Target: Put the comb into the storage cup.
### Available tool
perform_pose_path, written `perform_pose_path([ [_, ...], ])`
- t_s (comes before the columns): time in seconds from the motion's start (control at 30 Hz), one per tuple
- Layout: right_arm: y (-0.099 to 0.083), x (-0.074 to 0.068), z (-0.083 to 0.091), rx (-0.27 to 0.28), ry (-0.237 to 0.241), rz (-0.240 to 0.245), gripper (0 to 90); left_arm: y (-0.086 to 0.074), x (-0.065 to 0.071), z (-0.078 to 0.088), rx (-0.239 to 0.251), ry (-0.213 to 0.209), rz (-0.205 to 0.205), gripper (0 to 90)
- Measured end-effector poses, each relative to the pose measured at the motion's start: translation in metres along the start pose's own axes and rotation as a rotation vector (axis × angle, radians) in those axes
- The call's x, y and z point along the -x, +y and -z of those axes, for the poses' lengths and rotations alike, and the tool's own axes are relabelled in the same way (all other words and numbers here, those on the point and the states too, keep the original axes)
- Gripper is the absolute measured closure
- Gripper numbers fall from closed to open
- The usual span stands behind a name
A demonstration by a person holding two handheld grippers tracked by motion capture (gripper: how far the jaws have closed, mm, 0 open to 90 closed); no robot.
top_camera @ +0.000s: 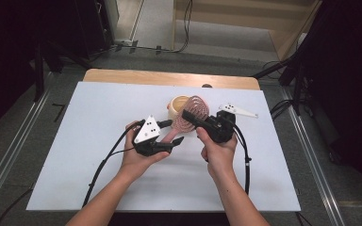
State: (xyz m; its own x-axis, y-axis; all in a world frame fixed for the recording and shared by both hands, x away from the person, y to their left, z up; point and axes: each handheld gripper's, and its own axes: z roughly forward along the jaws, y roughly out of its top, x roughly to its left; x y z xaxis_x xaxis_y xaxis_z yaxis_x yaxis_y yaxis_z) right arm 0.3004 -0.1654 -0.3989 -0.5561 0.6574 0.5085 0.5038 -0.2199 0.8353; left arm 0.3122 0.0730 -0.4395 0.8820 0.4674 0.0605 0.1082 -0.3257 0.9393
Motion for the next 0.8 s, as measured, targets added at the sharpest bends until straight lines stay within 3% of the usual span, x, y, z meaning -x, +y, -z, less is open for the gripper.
perform_pose_path([
  [0.1,0.001,-0.001,0.001,0.003,0.001,0.026,61.9,-0.001,-0.001,0.002,0.006,0.002,0.038,9.7],
  [0.2,0.003,-0.002,0.002,0.004,0.001,0.055,61.9,-0.004,-0.004,0.006,0.015,0.011,0.07,0.0],
  [0.8,0.01,-0.007,0.005,0.012,-0.002,0.136,62.0,-0.022,-0.014,0.036,0.023,0.058,0.101,0.0],
])
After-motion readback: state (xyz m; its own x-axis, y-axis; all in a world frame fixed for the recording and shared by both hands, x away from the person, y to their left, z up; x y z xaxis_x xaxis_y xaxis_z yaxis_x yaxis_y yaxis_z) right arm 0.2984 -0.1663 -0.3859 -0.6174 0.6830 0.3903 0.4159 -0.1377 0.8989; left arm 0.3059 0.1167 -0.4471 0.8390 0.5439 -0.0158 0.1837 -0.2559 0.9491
